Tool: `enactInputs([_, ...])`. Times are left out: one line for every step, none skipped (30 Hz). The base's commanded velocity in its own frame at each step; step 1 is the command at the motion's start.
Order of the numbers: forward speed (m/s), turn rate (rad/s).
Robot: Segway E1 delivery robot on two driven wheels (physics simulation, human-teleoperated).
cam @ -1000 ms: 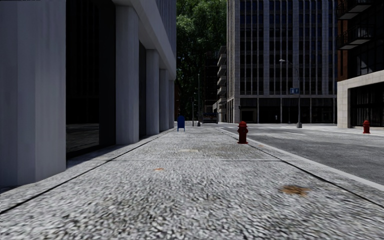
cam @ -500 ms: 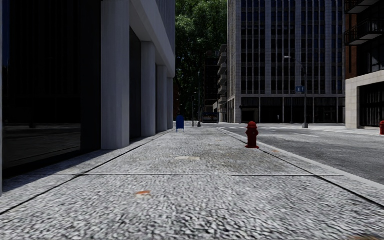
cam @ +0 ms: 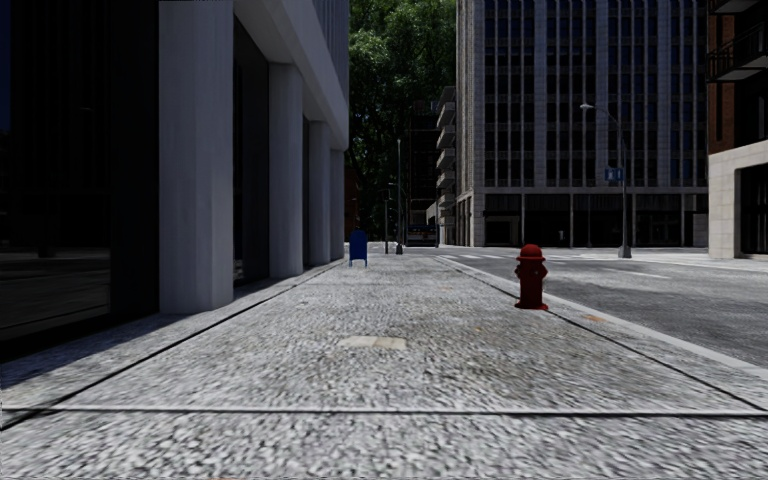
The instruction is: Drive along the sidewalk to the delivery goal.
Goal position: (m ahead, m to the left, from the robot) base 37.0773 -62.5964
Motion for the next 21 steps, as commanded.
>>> enactInputs([2.0, 0.0])
enactInputs([2.0, 0.0])
enactInputs([2.0, 0.0])
enactInputs([2.0, 0.0])
enactInputs([2.0, 0.0])
enactInputs([2.0, 0.0])
enactInputs([2.0, 0.0])
enactInputs([2.0, 0.0])
enactInputs([2.0, 0.0])
enactInputs([2.0, 0.0])
enactInputs([2.0, 0.0])
enactInputs([2.0, 0.0])
enactInputs([2.0, 0.0])
enactInputs([2.0, 0.0])
enactInputs([2.0, 0.0])
enactInputs([2.0, 0.0])
enactInputs([2.0, 0.0])
enactInputs([2.0, 0.0])
enactInputs([2.0, 0.0])
enactInputs([2.0, 0.0])
enactInputs([2.0, 0.0])
